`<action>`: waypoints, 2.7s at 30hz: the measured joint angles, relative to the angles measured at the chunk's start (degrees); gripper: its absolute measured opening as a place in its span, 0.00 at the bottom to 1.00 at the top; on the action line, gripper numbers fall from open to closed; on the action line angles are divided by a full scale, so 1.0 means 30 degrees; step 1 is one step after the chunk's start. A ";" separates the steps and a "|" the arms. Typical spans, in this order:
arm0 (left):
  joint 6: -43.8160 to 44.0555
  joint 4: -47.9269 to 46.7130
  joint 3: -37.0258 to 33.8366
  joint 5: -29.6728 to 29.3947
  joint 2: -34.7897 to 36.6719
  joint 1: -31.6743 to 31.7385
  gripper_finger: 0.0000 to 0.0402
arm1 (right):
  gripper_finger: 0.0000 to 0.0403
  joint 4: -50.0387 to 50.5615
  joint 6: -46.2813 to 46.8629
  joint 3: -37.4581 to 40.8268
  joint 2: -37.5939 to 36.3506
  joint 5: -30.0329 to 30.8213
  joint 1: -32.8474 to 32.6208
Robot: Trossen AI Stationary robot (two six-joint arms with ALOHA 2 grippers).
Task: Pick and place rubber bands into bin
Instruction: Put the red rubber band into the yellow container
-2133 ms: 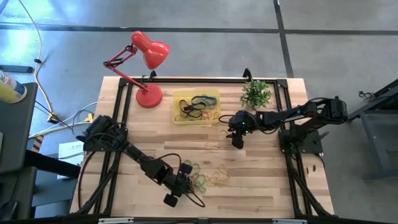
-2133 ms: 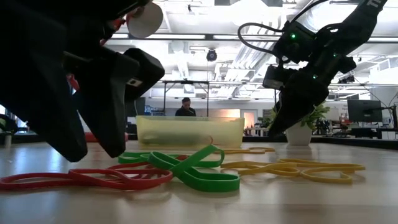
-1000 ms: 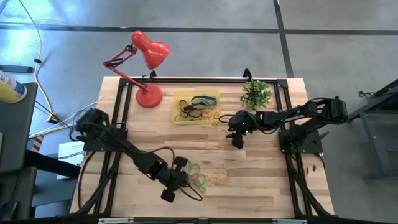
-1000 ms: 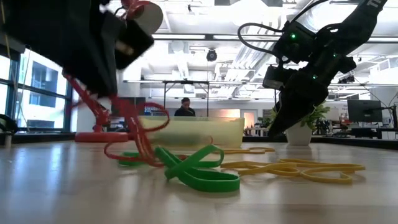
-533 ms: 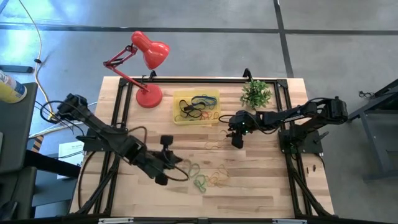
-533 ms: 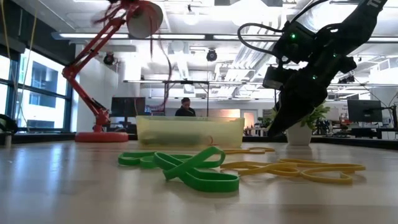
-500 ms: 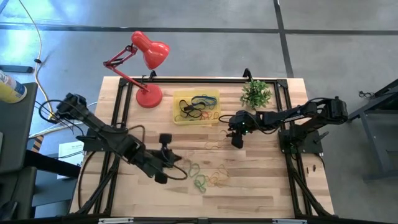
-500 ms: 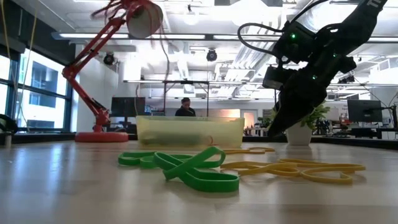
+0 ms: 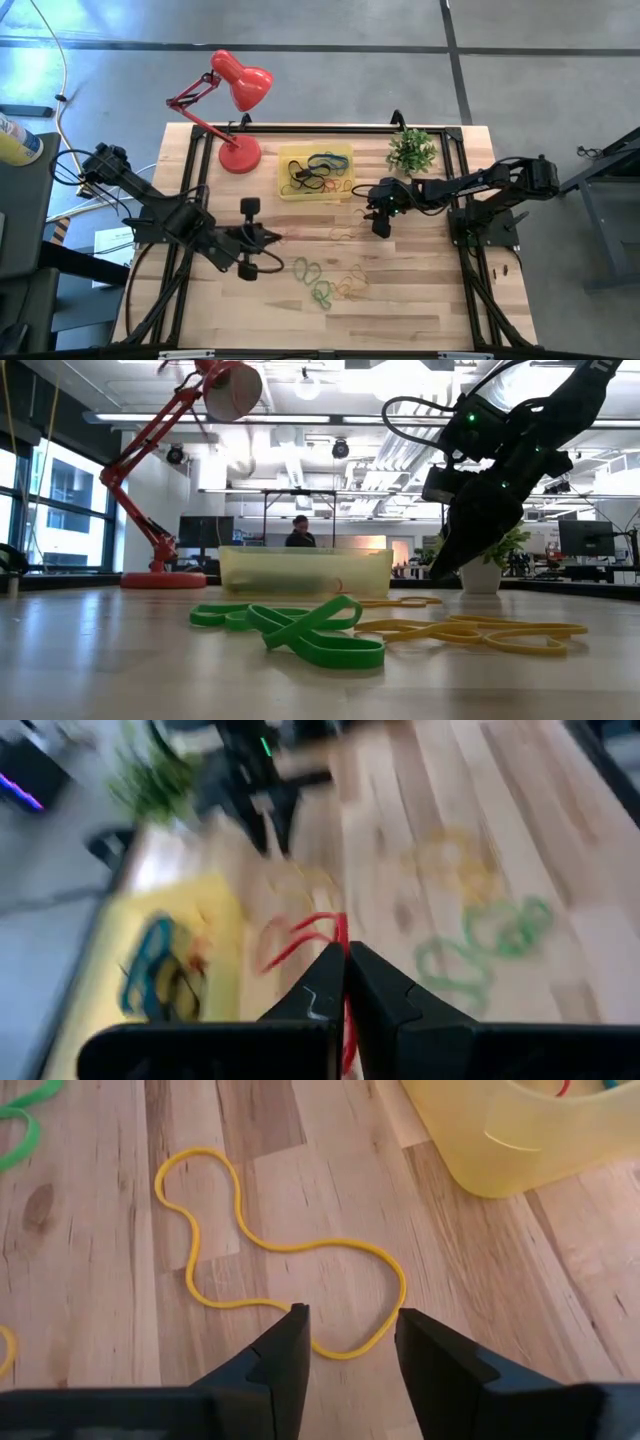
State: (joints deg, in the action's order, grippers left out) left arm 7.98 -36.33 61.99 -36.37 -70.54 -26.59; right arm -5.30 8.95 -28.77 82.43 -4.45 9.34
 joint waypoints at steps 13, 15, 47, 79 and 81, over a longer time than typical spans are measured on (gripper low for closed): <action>0.3501 -0.2780 -0.0012 0.3872 -0.2474 0.0000 0.04 | 0.34 -0.0275 0.0076 -0.0001 0.0000 0.0000 -0.0007; 0.3490 -0.2459 -0.0012 0.4182 -0.2817 0.0000 0.06 | 0.34 -0.0433 0.0209 -0.0001 0.0000 0.0007 -0.0007; 0.2809 0.1184 -0.2525 0.8228 -0.8319 0.2243 0.20 | 0.34 -0.0926 0.0508 0.0006 0.0000 0.0503 0.0000; -0.4541 0.5694 -0.2430 1.0669 -1.1118 0.5894 0.23 | 0.34 -0.0217 -0.0509 0.0014 0.0044 0.0903 0.0000; -0.4687 0.5694 -0.2430 1.0679 -1.1132 0.5894 0.23 | 0.34 -0.0251 -0.0509 0.0014 0.0044 0.0935 -0.0001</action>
State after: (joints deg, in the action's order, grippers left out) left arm -6.08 -19.25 54.70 -4.33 -103.94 -8.91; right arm -6.05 7.42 -28.73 82.56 -1.64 9.34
